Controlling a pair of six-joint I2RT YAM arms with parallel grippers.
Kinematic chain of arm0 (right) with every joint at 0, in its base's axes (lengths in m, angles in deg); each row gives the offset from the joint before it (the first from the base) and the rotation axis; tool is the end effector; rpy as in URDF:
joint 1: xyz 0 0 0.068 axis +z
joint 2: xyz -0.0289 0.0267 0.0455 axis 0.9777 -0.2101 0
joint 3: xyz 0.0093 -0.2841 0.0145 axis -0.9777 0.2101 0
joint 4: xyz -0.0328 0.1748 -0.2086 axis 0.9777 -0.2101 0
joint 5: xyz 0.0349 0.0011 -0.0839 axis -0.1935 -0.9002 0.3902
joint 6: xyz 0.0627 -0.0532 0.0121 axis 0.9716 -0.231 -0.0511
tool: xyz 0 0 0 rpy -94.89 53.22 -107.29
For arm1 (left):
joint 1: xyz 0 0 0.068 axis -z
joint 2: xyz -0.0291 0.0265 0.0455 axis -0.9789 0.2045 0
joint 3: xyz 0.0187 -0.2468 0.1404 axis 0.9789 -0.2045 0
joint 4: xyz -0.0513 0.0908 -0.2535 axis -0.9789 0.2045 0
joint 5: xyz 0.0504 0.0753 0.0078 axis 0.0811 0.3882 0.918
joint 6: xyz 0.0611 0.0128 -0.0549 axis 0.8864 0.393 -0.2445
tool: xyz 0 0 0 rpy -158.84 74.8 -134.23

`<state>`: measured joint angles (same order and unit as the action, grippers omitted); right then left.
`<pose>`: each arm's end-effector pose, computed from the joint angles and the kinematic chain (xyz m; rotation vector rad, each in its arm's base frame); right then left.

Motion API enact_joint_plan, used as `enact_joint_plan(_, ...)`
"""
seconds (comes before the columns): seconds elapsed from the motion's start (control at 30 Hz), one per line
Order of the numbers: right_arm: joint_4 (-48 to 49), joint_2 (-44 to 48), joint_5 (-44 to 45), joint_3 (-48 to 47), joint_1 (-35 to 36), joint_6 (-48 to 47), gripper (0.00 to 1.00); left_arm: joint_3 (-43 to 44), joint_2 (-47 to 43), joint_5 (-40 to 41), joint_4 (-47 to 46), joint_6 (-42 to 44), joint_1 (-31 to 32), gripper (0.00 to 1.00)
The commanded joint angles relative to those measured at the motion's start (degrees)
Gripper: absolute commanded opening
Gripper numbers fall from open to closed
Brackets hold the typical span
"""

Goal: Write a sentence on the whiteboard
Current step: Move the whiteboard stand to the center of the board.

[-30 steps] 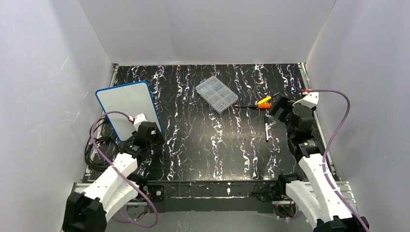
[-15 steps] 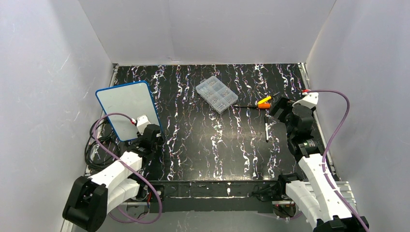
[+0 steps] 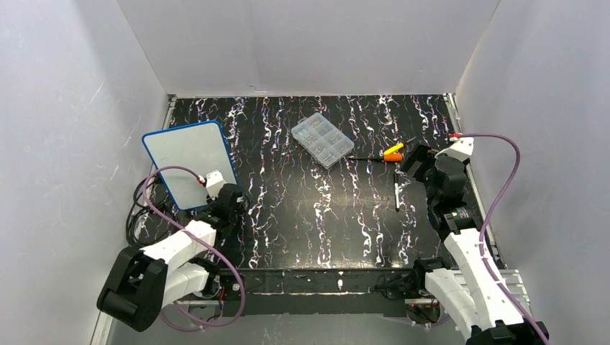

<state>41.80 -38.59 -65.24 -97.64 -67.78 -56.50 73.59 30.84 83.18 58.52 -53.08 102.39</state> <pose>0.2164 0.0114 0.3005 0.4161 1.7177 0.0427 0.2189 -0.0571 0.1371 -0.5696 2.0638 -0.0324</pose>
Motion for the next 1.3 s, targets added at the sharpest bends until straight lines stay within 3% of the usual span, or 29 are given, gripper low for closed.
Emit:
enact_joint_plan(0.0,2.37,0.17,-0.31,-0.04,-0.24,0.75,1.00,2.04,2.11,4.13,-1.32,0.29,0.30,0.32)
enact_joint_plan(1.27,2.15,-1.41,-0.62,-0.73,-0.24,-0.48,1.00,4.28,8.06,6.79,-7.43,3.60,0.25,0.22)
